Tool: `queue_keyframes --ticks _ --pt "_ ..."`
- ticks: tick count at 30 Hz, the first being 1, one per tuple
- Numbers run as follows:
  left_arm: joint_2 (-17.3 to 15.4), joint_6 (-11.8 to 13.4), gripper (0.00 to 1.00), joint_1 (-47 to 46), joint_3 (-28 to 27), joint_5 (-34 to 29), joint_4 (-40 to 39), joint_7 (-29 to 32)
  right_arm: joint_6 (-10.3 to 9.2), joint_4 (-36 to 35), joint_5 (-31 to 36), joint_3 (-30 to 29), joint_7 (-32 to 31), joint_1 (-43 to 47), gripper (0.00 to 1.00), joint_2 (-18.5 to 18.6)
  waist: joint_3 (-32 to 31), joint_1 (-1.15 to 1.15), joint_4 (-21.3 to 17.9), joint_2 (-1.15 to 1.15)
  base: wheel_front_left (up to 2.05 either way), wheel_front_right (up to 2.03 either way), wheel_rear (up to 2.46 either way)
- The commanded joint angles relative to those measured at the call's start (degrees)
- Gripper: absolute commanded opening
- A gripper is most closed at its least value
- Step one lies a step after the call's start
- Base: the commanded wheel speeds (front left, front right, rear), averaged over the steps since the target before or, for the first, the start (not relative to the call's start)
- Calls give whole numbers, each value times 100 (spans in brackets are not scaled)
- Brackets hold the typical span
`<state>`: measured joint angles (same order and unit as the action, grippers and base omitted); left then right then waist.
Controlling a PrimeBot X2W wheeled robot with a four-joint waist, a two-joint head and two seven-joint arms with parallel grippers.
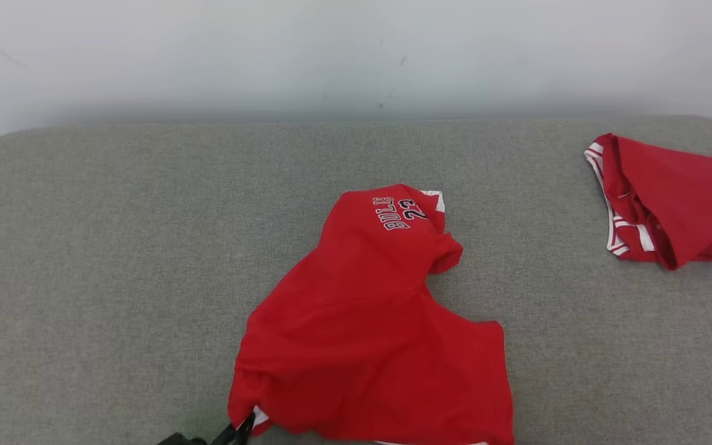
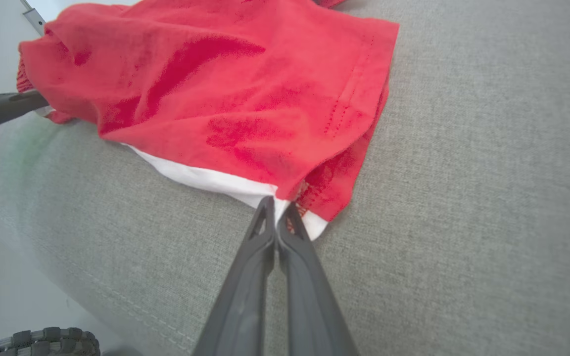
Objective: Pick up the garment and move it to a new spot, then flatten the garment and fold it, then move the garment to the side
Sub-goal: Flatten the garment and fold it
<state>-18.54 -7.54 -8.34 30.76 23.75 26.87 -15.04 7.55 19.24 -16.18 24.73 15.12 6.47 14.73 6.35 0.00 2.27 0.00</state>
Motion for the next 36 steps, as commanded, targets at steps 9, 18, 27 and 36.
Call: queue_keyframes --ticks 9,18,27,36 --pt "-382 13 0 517 3 5 -618 -14 -15 -1111 -439 -211 4 387 0 529 -57 0 -40 0 0 0 0" --pt "-826 13 0 -241 201 214 -1375 -14 -15 -1567 -1004 35 4 -386 0 995 -44 0 -52 0 0 0 0" --pt "-1927 13 0 -2903 1019 1179 -1922 388 -15 -1515 -2781 638 -123 -2824 0 2025 554 0 -186 0 0 0 0" --pt "-2377 13 0 -6532 1989 2571 -1558 1187 -8 -1042 -5015 658 -1024 -6350 0 2270 1828 0 -324 0 0 0 0"
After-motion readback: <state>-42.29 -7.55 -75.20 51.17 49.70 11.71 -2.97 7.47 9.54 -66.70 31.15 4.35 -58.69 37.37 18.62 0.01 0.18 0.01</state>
